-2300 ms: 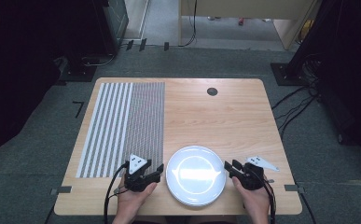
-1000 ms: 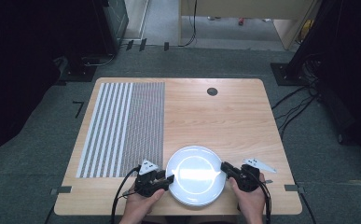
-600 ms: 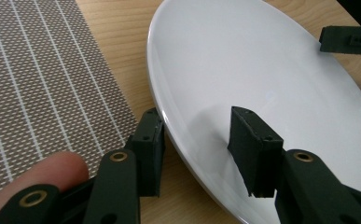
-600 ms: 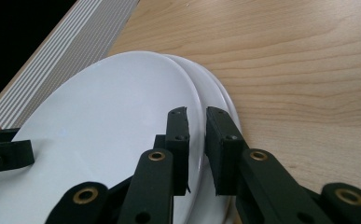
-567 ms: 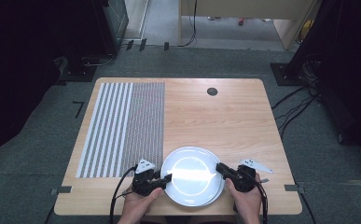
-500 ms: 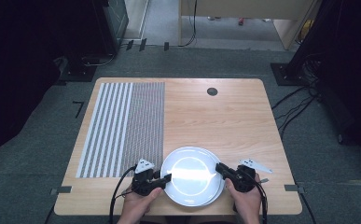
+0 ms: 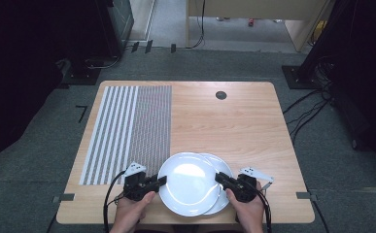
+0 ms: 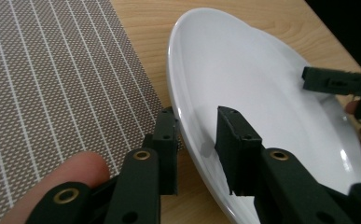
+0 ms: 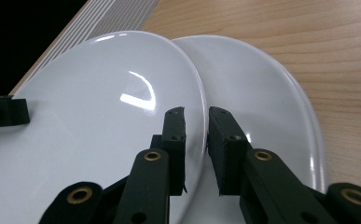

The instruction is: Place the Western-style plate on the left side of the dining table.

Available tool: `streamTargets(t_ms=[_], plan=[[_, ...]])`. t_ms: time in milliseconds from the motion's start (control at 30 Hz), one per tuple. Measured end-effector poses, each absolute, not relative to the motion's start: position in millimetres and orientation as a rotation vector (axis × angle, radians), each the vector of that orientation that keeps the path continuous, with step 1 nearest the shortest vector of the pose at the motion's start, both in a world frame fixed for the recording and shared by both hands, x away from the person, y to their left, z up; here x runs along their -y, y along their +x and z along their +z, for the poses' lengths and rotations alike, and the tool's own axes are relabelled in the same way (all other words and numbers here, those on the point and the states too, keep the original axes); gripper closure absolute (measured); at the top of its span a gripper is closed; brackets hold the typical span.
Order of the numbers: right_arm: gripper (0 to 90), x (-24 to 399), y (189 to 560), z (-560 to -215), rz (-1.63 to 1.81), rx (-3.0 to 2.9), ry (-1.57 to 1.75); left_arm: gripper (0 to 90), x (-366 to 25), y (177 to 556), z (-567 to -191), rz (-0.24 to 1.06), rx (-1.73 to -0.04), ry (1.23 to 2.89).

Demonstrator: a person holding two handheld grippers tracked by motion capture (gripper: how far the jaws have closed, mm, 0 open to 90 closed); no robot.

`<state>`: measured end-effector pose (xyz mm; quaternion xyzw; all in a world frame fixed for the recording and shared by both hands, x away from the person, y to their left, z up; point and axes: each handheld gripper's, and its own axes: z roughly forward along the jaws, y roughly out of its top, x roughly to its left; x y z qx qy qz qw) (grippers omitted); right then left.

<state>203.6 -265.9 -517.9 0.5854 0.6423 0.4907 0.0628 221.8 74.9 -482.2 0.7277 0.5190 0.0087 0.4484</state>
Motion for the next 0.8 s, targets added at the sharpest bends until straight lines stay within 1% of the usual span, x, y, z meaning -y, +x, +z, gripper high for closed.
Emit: streamTargets(t_ms=[133,367,633,800], plan=[[77.2,259,202,-517,1.487,-1.958,1.746,72.2,-82,221,-482,0.045,-1.302,1.792],[75.5,249,201,-516,1.483,-1.993,1.705,74.0,-97,224,-489,-0.020,-1.307,1.735],[71.8,251,200,-514,1.497,-1.953,1.760,71.2,-97,224,-493,0.009,-1.297,1.784],[71.8,252,200,-513,1.530,-1.938,1.827,70.4,-97,224,-494,0.021,-1.298,1.796]])
